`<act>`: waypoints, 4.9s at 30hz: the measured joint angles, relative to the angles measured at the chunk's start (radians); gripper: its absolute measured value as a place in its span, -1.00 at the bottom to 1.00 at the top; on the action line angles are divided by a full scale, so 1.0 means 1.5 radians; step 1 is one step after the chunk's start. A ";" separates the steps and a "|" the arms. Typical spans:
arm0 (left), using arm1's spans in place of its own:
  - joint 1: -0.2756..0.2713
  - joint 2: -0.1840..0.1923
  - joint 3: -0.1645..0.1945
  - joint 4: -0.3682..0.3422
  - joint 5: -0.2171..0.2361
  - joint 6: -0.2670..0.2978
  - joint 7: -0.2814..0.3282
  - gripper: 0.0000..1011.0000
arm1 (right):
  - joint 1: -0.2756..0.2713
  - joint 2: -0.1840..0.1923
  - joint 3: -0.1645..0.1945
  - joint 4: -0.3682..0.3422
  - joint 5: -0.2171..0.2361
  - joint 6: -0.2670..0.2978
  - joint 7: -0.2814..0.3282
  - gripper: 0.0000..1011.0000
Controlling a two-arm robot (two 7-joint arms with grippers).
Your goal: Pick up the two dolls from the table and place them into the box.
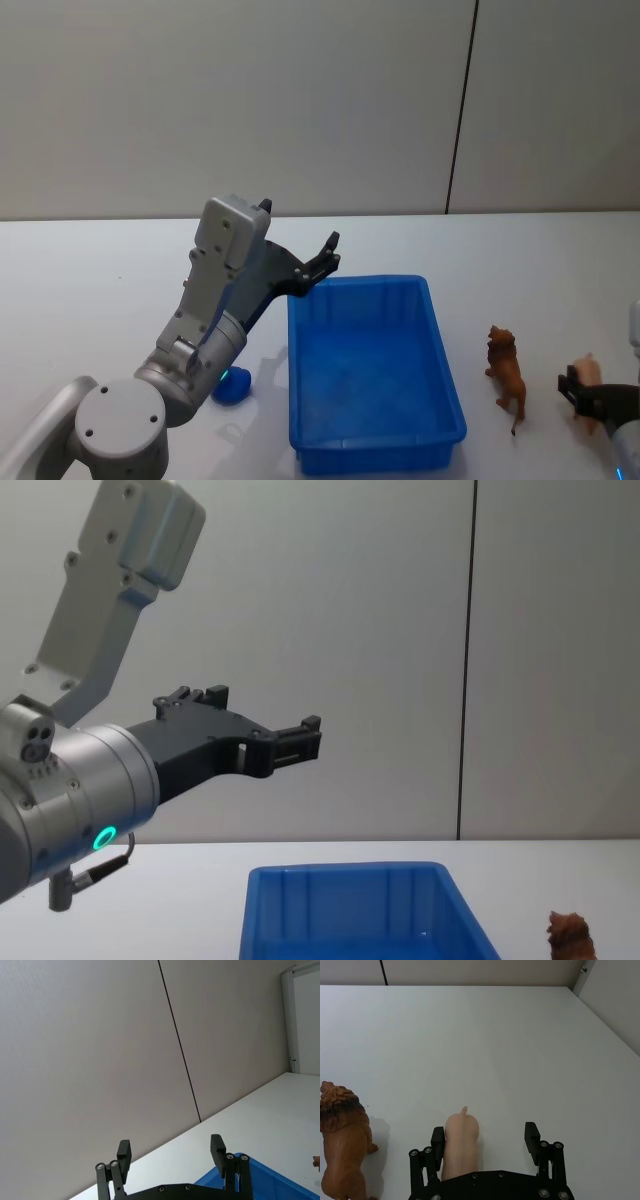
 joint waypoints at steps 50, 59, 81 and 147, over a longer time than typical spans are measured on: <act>0.000 0.000 0.000 0.000 0.000 0.000 0.000 0.99 | 0.006 -0.002 0.007 -0.021 -0.028 -0.081 0.030 -0.24; 0.000 0.000 0.000 0.000 0.000 0.000 0.000 0.98 | 0.007 -0.006 0.005 -0.061 -0.030 -0.121 0.071 -0.24; 0.000 0.000 0.000 0.000 0.000 0.000 0.000 0.99 | -0.001 -0.030 -0.030 -0.155 -0.010 -0.150 0.225 -0.24; 0.000 0.000 0.000 0.000 0.000 0.000 0.000 0.98 | 0.012 -0.017 -0.077 -0.159 -0.139 -0.127 0.399 0.98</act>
